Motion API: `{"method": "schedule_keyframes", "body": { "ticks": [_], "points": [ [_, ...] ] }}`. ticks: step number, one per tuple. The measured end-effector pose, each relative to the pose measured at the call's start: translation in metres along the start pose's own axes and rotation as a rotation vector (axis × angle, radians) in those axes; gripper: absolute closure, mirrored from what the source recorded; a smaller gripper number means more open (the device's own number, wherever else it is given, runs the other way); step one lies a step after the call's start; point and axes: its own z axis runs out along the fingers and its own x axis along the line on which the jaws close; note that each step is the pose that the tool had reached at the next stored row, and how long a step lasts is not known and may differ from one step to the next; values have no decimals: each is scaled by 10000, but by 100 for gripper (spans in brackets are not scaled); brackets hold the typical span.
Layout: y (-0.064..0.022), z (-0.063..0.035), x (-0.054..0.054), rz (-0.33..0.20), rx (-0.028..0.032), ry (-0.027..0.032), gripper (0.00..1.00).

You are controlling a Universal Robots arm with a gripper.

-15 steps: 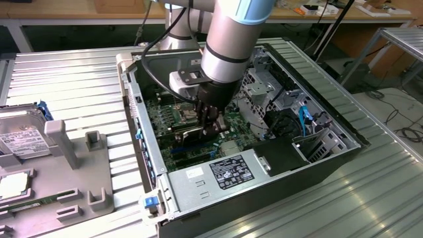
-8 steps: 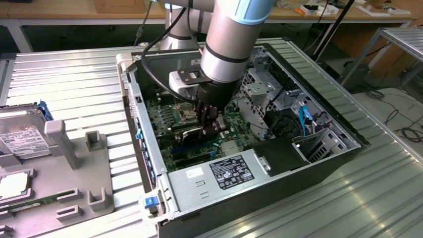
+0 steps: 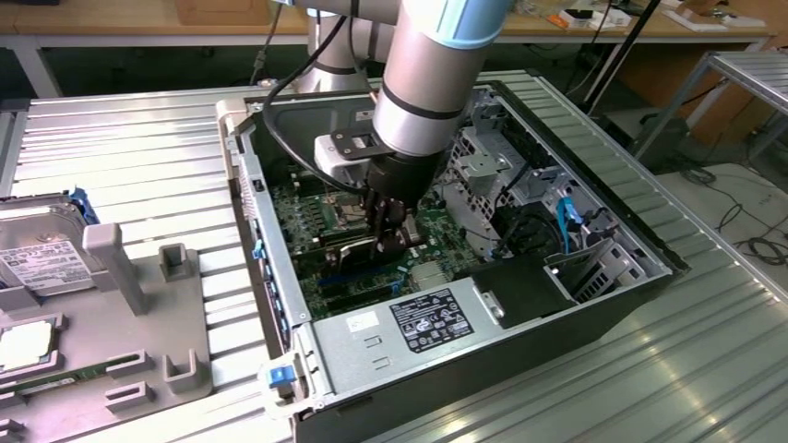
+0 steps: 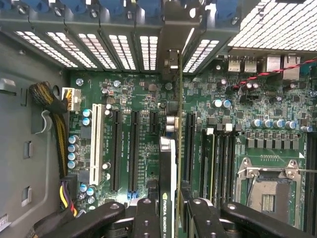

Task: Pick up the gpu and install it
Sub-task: 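Insert the gpu into the slot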

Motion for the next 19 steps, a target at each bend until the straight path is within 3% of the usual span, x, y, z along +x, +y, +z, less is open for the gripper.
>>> {"method": "schedule_keyframes", "body": {
  "ticks": [19],
  "points": [
    [38, 22, -1, -1, 25, 8, 73]
  ]
}}
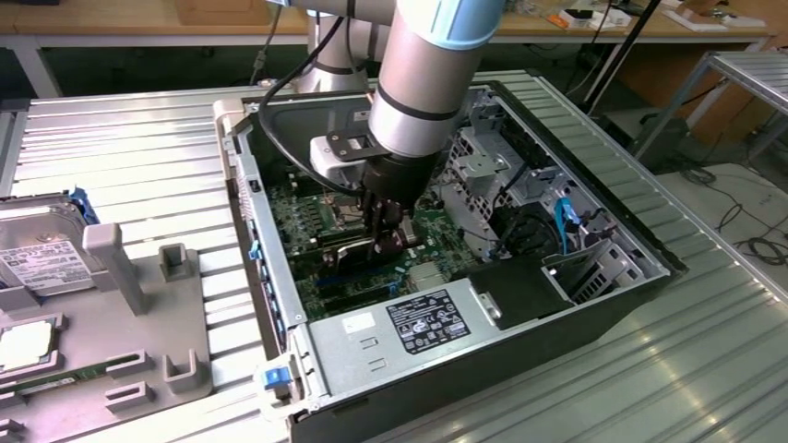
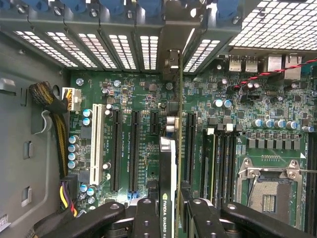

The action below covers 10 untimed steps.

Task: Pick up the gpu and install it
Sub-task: 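Insert the gpu into the slot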

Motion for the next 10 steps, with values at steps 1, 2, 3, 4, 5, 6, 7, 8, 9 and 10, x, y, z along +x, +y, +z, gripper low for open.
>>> {"method": "schedule_keyframes", "body": {
  "ticks": [1, 2, 3, 4, 5, 6, 7, 8, 9, 10],
  "points": [
    [0, 0, 0, 0, 0, 0, 73],
    [0, 0, 0, 0, 0, 0, 73],
    [0, 0, 0, 0, 0, 0, 73],
    [0, 0, 0, 0, 0, -1, 73],
    [0, 0, 0, 0, 0, 0, 73],
    [0, 0, 0, 0, 0, 0, 73],
    [0, 0, 0, 0, 1, -1, 73],
    [0, 0, 0, 0, 1, -1, 73],
    [0, 1, -1, -1, 1, -1, 73],
    [0, 1, -2, 0, 1, -2, 73]
  ]
}}
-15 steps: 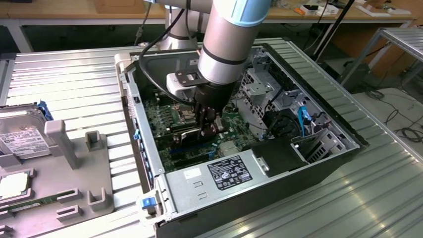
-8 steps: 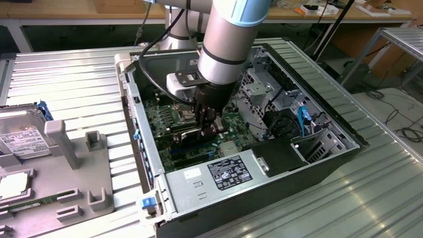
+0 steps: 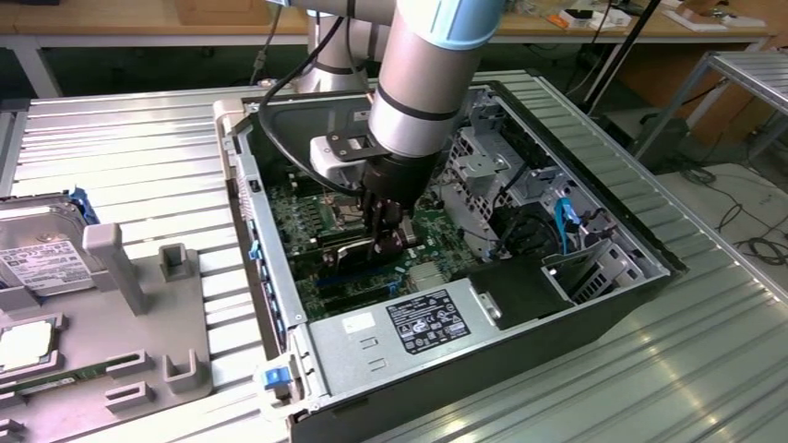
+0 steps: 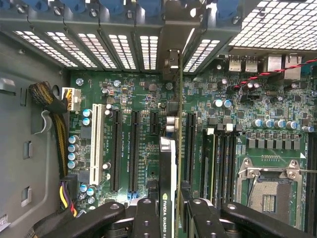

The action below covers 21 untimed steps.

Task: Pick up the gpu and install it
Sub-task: 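Insert the gpu into the slot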

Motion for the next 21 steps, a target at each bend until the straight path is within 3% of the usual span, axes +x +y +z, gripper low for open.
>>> {"method": "schedule_keyframes", "body": {
  "ticks": [10, 11, 13, 21],
  "points": [
    [-3, 19, 0, 171, 0, -8, 73],
    [-6, 23, -1, 174, -1, 27, 73],
    [-7, 21, 1, 175, -4, 35, 73],
    [-86, 17, 4, 176, -3, 27, 73]
  ]
}}
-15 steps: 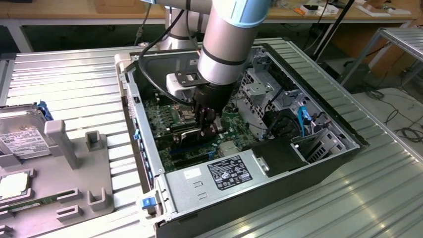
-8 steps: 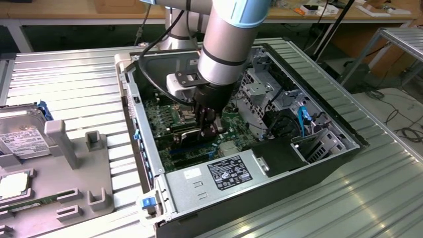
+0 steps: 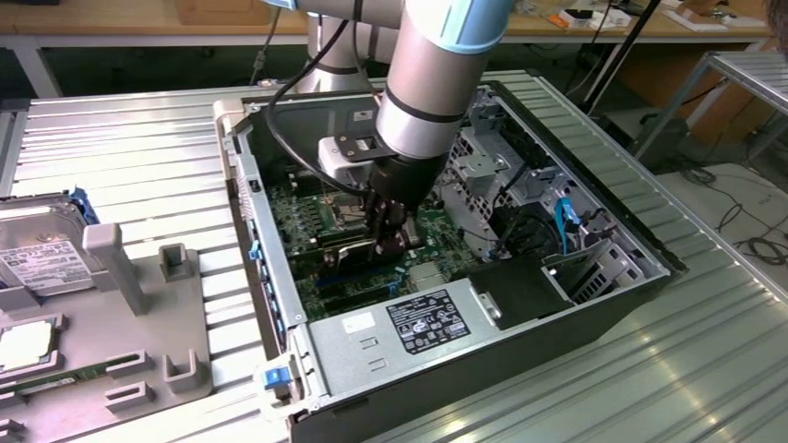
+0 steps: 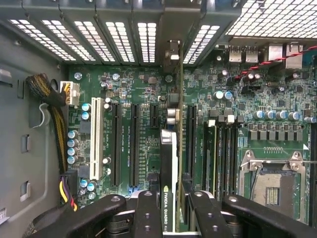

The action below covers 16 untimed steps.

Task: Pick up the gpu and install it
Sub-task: 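Insert the gpu into the slot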

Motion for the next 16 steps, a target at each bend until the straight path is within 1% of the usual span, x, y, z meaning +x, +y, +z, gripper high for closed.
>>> {"method": "schedule_keyframes", "body": {
  "ticks": [3, 9, 10, 12, 13, 14, 15, 16],
  "points": [
    [-2, 10, 0, -1, -1, 3, 73],
    [2, 30, 0, 0, 16, 1, 73],
    [22, 34, 0, -1, 46, 1, 73],
    [55, 37, -2, -2, 62, 2, 73],
    [66, 41, -2, -3, 94, 4, 73],
    [83, 51, -2, -4, 167, 7, 73],
    [91, 53, -3, -2, 199, 9, 73],
    [91, 53, -3, -2, 199, 9, 73]
  ]
}}
